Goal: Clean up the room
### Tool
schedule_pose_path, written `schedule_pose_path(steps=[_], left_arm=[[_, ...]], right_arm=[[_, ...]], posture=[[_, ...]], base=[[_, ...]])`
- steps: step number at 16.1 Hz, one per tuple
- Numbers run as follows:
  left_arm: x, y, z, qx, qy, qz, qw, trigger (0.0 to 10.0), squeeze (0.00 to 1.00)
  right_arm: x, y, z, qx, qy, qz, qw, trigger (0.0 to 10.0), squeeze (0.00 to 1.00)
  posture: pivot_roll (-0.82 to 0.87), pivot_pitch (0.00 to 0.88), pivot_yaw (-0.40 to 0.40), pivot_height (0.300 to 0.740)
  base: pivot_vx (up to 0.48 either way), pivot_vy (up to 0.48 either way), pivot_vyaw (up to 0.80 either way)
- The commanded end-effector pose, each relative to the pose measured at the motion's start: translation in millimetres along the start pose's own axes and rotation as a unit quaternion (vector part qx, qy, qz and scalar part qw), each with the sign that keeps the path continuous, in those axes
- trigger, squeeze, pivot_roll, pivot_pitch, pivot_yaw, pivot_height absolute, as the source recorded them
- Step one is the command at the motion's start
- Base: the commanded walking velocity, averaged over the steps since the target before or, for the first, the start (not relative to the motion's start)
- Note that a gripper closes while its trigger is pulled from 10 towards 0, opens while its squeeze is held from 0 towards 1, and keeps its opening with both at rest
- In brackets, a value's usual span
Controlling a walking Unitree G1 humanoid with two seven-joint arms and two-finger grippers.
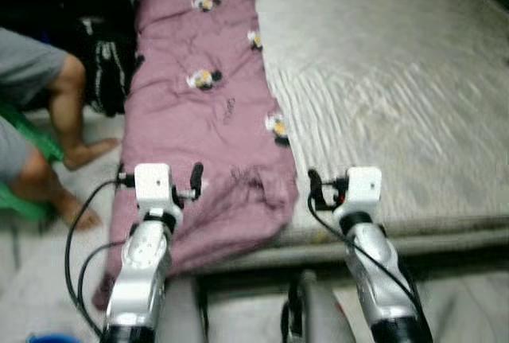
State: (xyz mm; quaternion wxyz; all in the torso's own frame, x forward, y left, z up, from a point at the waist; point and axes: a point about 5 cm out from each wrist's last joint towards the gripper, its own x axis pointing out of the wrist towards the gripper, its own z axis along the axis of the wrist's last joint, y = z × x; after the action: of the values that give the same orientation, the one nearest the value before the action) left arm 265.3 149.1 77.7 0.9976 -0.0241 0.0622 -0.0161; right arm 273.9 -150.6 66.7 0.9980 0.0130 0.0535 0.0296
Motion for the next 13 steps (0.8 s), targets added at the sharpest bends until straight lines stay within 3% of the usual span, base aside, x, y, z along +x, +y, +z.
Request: schedule_pose_path(steps=[1,7,13], left_arm=[[-0.2,2.9,-3,-0.008,0.011,0.009,1.0,10.0,0.0],[2.3,11.0,-13,0.002,0.055,0.045,0.997,10.0,0.0],[4.1,8.4,-13,0.001,0.055,0.044,0.998,10.0,0.0]], right_arm=[[-0.3,-4.1,-2,0.001,0.005,-0.008,1.0,10.0,0.0],[0.7,-5.2,-2,0.001,0.006,-0.009,1.0,10.0,0.0],[1.4,-6.2,-1,-0.002,0.004,-0.006,1.0,10.0,0.0]], posture=[[-0.01,0.108,0.007,0.621],[-0.01,0.107,0.006,0.621],[-0.01,0.104,0.002,0.606]], base=[[0.0,0.0,0.0],[0.0,0.0,0.0],[0.0,0.0,0.0]])
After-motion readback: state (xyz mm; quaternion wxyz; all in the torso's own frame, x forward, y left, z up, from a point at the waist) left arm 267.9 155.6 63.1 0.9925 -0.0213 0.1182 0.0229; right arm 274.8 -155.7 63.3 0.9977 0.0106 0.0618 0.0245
